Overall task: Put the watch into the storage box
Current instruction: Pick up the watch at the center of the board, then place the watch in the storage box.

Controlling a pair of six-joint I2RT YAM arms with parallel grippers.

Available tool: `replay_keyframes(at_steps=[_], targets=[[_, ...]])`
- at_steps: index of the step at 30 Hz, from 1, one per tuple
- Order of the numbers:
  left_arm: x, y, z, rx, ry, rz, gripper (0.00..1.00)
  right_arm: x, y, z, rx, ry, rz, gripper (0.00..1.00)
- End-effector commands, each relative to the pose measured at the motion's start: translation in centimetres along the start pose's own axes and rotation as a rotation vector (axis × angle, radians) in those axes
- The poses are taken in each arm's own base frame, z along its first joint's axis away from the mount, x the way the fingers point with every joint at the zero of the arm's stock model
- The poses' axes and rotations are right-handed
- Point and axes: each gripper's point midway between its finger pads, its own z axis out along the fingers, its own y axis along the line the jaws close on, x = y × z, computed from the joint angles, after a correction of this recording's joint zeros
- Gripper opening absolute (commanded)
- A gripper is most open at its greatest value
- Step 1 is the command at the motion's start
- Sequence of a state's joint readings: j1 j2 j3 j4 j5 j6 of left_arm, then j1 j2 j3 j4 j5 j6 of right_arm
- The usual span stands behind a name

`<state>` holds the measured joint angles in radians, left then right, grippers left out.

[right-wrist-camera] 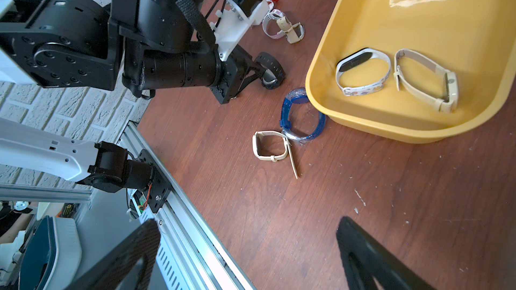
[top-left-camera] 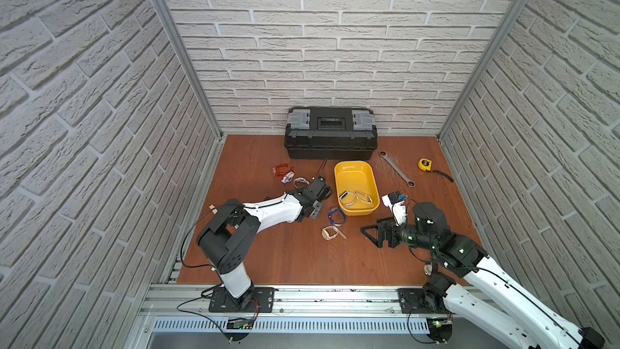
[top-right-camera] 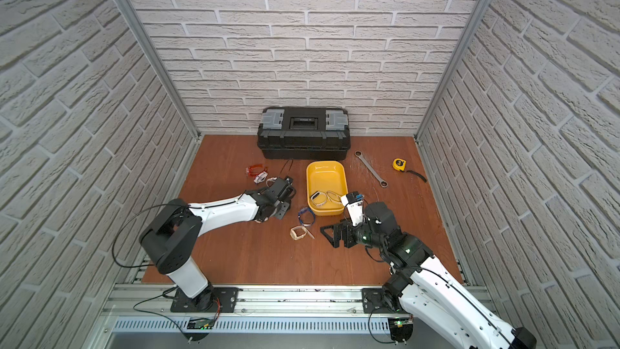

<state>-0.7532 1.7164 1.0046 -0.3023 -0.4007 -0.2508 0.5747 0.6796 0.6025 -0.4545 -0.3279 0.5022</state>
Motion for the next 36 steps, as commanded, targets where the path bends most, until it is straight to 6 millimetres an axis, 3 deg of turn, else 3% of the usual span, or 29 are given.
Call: replay_keyframes(at_steps=[1, 8, 15, 18, 21, 24, 26, 30, 36], targets=[[-1.5, 0.3, 0.4, -0.022, -0.028, 0.021, 0.25, 0.1, 0.4, 0.6, -0.029, 0.003, -0.001, 1.00], [-1.7, 0.5, -0.9, 0.016, 0.013, 0.006, 0.16, -0.5, 0.5, 1.1, -0.032, 0.006, 0.000, 1.00], [-2.6, -0.7, -5.5, 0.282, 0.061, -0.144, 0.13, -2.3, 0.5, 0.8, 0.020, -0.015, 0.037, 1.00], [-4.1, -1.3, -7.9, 0.439, 0.055, -0.246, 0.13, -3.1, 0.6, 0.4, 0.045, -0.014, 0.044, 1.00], [-6.9, -2.2, -10.3, 0.573, 0.050, -0.279, 0.13, -4.1, 1.3, -0.4, 0.051, -0.027, 0.027, 1.00], [-9.9, -3.4, -11.3, 0.657, 0.079, -0.263, 0.14, -5.2, 1.2, -1.5, 0.092, -0.036, 0.028, 1.00], [-11.6, -3.8, -10.7, 0.666, 0.106, -0.250, 0.14, -5.7, 1.2, -2.1, 0.111, -0.034, 0.032, 1.00], [-13.6, -4.2, -7.4, 0.639, 0.184, -0.239, 0.14, -7.0, 1.0, -3.2, 0.149, -0.052, 0.051, 1.00], [-14.8, -6.0, -2.8, 0.645, 0.263, -0.258, 0.14, -7.9, 0.7, -3.7, 0.158, -0.070, 0.073, 1.00]])
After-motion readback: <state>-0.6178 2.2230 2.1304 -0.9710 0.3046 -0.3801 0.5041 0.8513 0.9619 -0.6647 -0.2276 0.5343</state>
